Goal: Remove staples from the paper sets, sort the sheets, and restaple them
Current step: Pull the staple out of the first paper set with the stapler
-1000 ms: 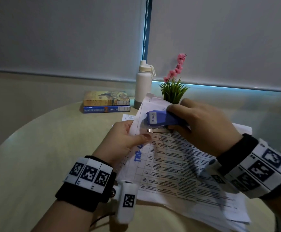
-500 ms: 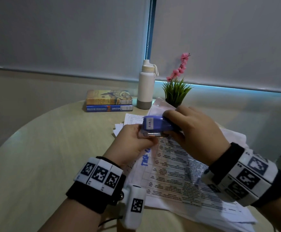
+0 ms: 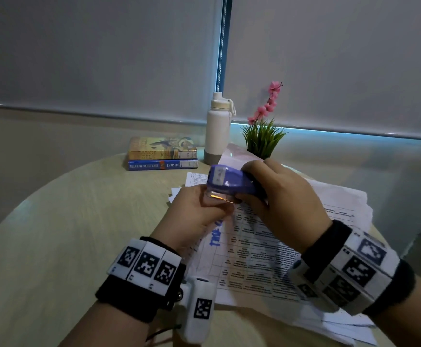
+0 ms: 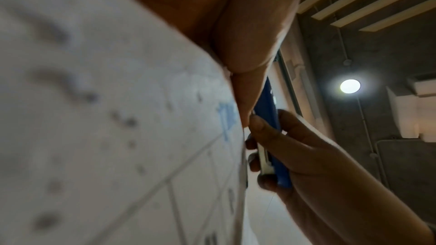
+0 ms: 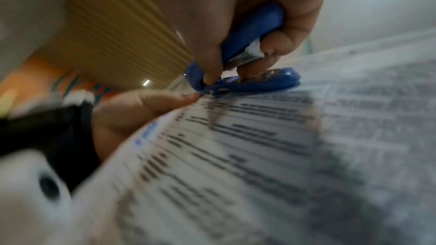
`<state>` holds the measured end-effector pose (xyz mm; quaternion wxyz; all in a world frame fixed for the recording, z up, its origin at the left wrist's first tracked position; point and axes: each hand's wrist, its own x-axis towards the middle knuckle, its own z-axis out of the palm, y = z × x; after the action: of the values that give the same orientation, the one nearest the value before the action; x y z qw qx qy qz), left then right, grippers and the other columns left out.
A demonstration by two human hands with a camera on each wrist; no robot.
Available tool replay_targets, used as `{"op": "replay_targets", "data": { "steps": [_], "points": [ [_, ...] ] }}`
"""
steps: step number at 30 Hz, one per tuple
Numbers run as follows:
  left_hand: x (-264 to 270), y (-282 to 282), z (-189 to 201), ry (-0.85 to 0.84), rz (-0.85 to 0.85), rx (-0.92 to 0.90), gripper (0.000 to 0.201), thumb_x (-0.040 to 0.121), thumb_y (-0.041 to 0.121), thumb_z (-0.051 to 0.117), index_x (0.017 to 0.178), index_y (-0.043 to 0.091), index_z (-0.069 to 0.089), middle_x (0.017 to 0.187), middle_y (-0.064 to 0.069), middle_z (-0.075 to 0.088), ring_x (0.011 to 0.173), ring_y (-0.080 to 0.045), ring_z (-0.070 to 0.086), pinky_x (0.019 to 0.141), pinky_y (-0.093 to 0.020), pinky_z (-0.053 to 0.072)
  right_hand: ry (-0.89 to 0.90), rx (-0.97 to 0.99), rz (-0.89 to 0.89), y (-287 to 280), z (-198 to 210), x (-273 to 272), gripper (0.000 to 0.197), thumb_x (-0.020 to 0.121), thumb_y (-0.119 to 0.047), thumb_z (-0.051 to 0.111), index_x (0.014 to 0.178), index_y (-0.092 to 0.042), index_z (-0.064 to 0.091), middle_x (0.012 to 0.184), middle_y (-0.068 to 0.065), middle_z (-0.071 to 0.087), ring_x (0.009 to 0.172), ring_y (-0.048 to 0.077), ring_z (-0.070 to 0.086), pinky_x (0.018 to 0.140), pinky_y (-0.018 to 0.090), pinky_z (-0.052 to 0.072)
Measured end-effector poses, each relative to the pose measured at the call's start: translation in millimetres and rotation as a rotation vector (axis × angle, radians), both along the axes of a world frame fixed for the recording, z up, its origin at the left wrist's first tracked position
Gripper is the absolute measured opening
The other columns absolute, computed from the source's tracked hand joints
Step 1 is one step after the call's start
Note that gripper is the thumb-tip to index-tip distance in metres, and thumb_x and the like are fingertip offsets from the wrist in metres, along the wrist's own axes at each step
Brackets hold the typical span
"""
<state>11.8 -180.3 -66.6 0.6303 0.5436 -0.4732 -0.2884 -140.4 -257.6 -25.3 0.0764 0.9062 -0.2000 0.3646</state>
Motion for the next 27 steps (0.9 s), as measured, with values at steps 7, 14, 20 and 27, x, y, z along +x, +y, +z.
{"op": "replay_targets", "data": {
  "steps": [7, 14, 20, 27],
  "points": [
    [2.4, 2.2, 3.5, 0.107, 0.041, -0.073, 0.012, 0.084, 0.001, 0.069, 0.095, 0.006, 0.069, 0.091, -0.021, 0.074, 0.082, -0.033, 0.069, 0.077, -0.045, 0.058, -0.424, 0.9, 0.138, -21.7, -5.0, -8.0, 0.009, 0.09, -0.021, 0.06, 0.088, -0.013, 0.055, 0.071, 0.003, 0.056, 0.057, 0.011, 0.049, 0.053, 0.022, 0.04],
    [11.8, 6.5, 10.0, 0.3, -0.027, -0.201, 0.039, 0.073, 0.012, 0.068, 0.111, 0.006, 0.064, 0.102, -0.014, 0.075, 0.091, -0.032, 0.073, 0.077, -0.046, 0.06, -0.786, 1.094, 0.182, -56.2, -26.2, -75.8, 0.057, 0.065, -0.048, 0.069, 0.099, -0.003, 0.059, 0.084, 0.013, 0.046, 0.058, 0.016, 0.041, 0.045, 0.018, 0.032],
    [13.1, 3.1, 3.6, 0.398, -0.081, -0.232, 0.042, 0.072, 0.013, 0.068, 0.113, 0.006, 0.063, 0.105, -0.016, 0.074, 0.092, -0.033, 0.072, 0.074, -0.043, 0.059, -0.72, 1.301, 0.309, -76.5, -29.9, -100.6, 0.092, 0.036, -0.052, 0.09, 0.108, -0.001, 0.064, 0.103, 0.017, 0.063, 0.089, 0.023, 0.061, 0.071, 0.023, 0.054],
    [25.3, -3.0, -4.5, 0.282, 0.116, -0.158, 0.023, 0.09, -0.001, 0.058, 0.107, 0.013, 0.06, 0.106, -0.014, 0.073, 0.09, -0.025, 0.072, 0.073, -0.035, 0.059, -0.549, 1.088, 0.224, -73.5, -13.3, -110.9, 0.07, 0.037, -0.053, 0.087, 0.082, -0.005, 0.062, 0.064, -0.001, 0.064, 0.056, 0.006, 0.059, 0.052, 0.017, 0.047]
  ]
}}
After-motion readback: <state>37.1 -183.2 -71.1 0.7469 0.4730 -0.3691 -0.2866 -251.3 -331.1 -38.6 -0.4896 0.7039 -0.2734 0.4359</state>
